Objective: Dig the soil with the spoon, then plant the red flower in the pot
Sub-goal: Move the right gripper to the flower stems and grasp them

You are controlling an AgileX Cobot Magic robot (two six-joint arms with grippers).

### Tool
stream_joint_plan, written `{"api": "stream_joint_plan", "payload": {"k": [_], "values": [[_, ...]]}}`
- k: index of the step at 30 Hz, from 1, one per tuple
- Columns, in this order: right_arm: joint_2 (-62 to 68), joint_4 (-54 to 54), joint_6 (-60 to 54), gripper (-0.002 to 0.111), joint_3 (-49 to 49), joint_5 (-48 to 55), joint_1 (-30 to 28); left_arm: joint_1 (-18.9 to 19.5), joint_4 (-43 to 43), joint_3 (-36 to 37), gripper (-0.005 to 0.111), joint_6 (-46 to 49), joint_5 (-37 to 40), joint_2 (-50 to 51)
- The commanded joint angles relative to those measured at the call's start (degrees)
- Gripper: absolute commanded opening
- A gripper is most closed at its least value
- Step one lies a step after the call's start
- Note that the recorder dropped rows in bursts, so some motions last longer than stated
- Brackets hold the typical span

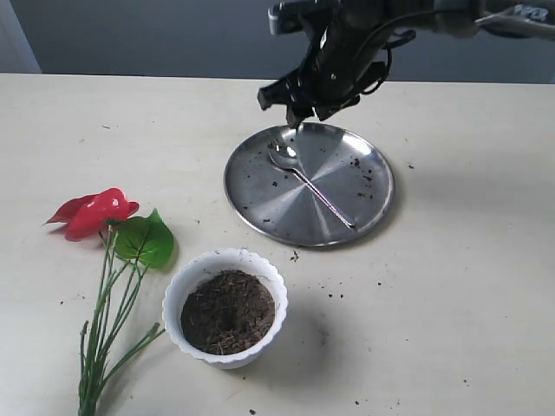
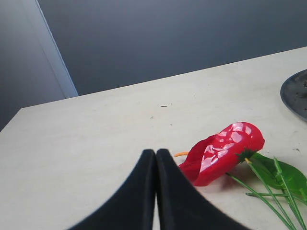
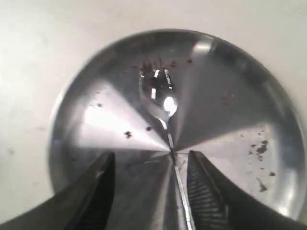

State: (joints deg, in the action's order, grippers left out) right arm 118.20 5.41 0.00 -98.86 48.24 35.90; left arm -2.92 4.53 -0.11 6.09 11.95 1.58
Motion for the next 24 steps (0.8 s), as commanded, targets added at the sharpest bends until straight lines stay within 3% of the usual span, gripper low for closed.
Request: {"api": "stream_joint_plan", "payload": {"k": [1,12,18,24], "values": [[-4.8,11.8,-3.2,0.046,-0.3,5.2,0.7,-0.1,-0.5,0.1,0.000,-0.3,-0.5,-0.2],[-6.0,15.1,-3.8,0.046,-0.3,6.7,17.2,-0.1,-0.5,0.1,0.000,-0.3,-0.5,-0.2],[-5.9,15.0,0.0,0.059,-0.3,7.1,24.6,-0.1,-0.5,0.1,0.000,-0.3,-0.5,-0.2],[-3.8,12.8,7.1,0.060,-0.2,1.0,30.6,-0.1,-0.5,0.1,0.000,-0.3,-0.5,-0.2]]}}
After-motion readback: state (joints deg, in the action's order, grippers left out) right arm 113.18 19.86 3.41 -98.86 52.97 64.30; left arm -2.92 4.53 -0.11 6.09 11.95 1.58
